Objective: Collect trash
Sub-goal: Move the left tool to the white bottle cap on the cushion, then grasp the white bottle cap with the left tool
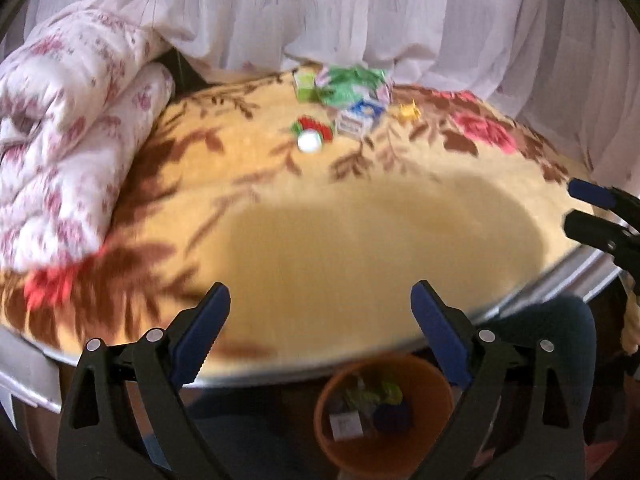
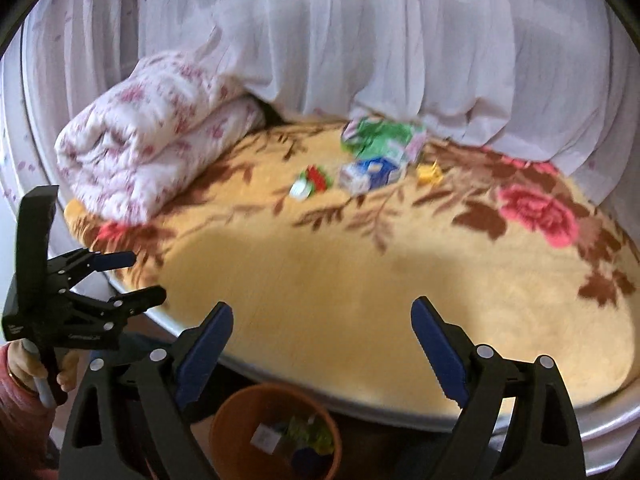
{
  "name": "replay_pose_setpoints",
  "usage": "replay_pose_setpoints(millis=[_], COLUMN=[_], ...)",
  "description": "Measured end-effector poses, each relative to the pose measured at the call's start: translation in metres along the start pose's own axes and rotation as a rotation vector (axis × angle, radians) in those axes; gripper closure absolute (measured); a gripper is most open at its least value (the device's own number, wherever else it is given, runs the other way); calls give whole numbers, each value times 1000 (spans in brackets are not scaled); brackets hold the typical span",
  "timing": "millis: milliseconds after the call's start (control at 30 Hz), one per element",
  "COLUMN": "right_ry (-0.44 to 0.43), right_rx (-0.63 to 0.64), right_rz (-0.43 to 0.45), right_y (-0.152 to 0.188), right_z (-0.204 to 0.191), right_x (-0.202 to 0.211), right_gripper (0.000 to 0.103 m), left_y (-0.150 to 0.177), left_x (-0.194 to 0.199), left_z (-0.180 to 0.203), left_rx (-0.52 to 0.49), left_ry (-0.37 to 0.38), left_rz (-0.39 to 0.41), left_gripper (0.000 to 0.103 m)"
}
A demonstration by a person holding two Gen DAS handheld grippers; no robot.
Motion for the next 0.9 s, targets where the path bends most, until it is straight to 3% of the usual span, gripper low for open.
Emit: replay_pose_setpoints(millis=[233,500,667,733,833,900], right_ry=[-14,-16,-13,-14,-17,-19], right_rx=[-54,-100,-117,-123,-129,-131], right_rz=[6,-47,-74,-82,-91,-97], right_y=[-23,-22,-21,-21,-21,-20], right_z=[13,33,41,43,44,44], right_x=[-18,-48,-63,-69,-76,-80], right_gripper=[14,14,14,14,14,14], left_y=[-61,-109,-123,-128,-129,-126], left_x=[-57,-149,-185,-195,-206,-213], left_z=[-21,-50,-62,-65,-69,-71], left_rx=[-34,-33,-8,-9,-22,-17], left_ry=[8,23,18,10,-3,3], left_rz=[46,-32,-107,-131,-168,-197], left_gripper=[14,14,14,17,35,55])
Point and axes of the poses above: each gripper's, at about its wrist camera, not at the fingertips, and x roughly against the way its jaws point, z to its right, y to its underside, the point moved 9 cm from there along -x, roughly the way its jaws point, and after that the axes turned 12 degrees about y, right-handed, at the moved point
